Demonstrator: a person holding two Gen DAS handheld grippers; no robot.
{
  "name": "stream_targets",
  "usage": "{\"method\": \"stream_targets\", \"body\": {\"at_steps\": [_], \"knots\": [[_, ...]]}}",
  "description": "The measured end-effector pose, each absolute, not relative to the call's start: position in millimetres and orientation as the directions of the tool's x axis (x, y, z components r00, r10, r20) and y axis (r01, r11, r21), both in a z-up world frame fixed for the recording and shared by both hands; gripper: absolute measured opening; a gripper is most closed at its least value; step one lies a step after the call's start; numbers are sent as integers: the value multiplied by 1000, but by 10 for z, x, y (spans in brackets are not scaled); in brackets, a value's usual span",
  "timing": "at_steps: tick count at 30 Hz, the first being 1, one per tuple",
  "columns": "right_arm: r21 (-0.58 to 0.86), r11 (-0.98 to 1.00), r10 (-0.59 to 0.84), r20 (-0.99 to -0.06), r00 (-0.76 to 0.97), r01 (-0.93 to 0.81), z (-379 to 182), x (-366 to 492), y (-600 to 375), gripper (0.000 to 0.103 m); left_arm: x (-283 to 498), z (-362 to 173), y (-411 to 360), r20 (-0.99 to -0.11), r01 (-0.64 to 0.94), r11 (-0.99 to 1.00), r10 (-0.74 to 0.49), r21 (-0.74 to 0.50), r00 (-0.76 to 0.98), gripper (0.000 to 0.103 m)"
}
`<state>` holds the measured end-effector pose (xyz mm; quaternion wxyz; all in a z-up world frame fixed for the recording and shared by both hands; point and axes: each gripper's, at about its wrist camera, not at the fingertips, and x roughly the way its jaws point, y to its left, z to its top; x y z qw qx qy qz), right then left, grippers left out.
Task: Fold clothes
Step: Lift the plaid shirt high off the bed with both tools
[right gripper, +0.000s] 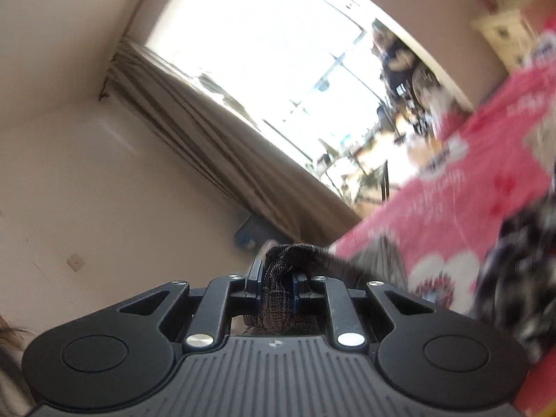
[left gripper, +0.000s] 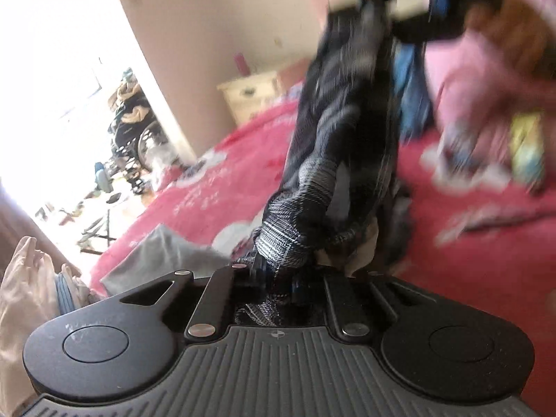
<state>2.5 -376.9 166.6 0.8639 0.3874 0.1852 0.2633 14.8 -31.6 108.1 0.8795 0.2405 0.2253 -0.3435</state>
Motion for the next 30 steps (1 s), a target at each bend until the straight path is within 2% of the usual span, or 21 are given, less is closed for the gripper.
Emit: {"method": "stream_targets", "body": {"at_steps": [4,8,11,15,20,25,27,30], "knots": [[673,642,546,-66,835,-367,2343,-240,-3775,18,-232,1767,-137,-452,750,658,-648,73,613,10],[616,672,507,22,862,-411,3077,-559,-3905,17,-599,2317,-164,-314,790,613,-751,-6,580,10],[523,730,457,105,883,-440,3755,-962,-4003,17,-839,2705,-296,-214,825,566,-808,-17,550,9],[388,803,396,219,892,-452,4673,-1593,-4084,17,-1211,3317,-482,-26,866,500,-866,2,500,10],[297,833,373,322,870,-467,5518,-2127,-4050,17,-1654,3900,-664,153,905,423,-898,42,412,10],[206,829,438,339,832,-520,5705,-2035,-3631,18,-1942,4142,-685,238,915,402,-893,38,383,10],[201,819,478,280,833,-538,5527,-1800,-3395,18,-2014,4133,-627,253,911,410,-885,28,391,10],[238,786,549,155,821,-570,5057,-1287,-3017,18,-2062,3924,-434,225,886,464,-863,-4,453,10]]}}
